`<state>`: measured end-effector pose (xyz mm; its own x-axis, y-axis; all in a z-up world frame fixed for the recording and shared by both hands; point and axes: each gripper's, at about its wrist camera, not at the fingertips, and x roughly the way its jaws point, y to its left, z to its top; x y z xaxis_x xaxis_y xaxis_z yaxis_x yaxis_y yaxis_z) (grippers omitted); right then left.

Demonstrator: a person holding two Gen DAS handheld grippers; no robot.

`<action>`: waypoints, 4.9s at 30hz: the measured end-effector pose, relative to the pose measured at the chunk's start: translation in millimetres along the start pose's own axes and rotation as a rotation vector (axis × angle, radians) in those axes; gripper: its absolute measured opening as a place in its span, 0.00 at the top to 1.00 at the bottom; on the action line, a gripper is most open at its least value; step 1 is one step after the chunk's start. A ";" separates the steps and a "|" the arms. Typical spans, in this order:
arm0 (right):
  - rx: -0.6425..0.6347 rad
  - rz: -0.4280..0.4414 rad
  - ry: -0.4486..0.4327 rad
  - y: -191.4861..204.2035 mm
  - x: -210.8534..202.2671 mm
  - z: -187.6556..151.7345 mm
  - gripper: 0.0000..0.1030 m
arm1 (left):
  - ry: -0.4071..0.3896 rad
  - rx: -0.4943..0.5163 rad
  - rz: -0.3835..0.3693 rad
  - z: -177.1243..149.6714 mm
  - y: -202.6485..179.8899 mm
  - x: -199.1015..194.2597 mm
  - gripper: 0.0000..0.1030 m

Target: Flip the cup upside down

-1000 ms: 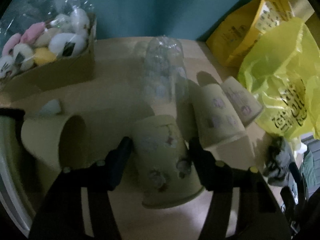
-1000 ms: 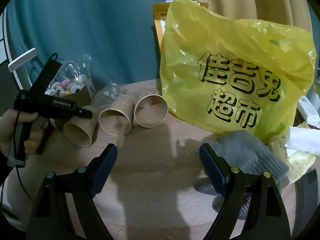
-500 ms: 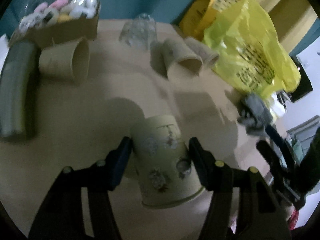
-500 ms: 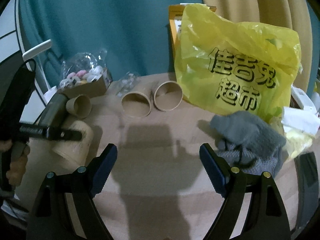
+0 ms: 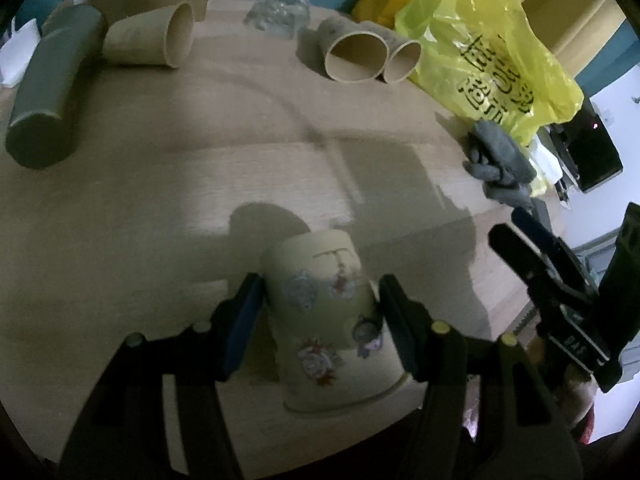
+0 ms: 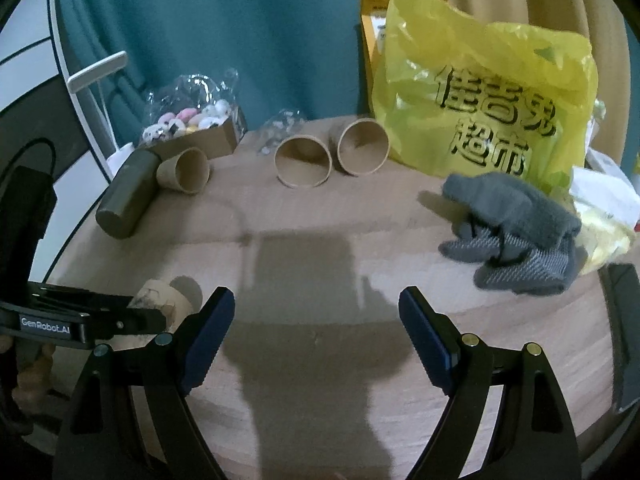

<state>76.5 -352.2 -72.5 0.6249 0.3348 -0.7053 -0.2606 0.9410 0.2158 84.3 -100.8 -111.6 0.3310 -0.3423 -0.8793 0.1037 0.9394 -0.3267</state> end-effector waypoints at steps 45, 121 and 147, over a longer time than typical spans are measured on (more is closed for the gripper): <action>-0.240 0.175 0.744 142.6 112.9 44.4 0.21 | -0.326 -0.217 0.085 -64.1 161.7 -81.4 0.21; -0.111 -0.044 -0.179 93.7 -65.0 -61.4 0.21 | -0.577 0.132 0.170 -120.9 27.0 -102.8 0.21; -0.103 -0.060 -0.223 97.6 -96.0 -74.8 0.21 | -0.643 0.119 0.178 -149.9 14.6 -129.3 0.21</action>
<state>-64.0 -296.2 -34.2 0.7856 0.2913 -0.5459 -0.2844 0.9535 0.0996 -97.6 -45.4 -54.7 0.8411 -0.1387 -0.5227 0.0861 0.9886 -0.1237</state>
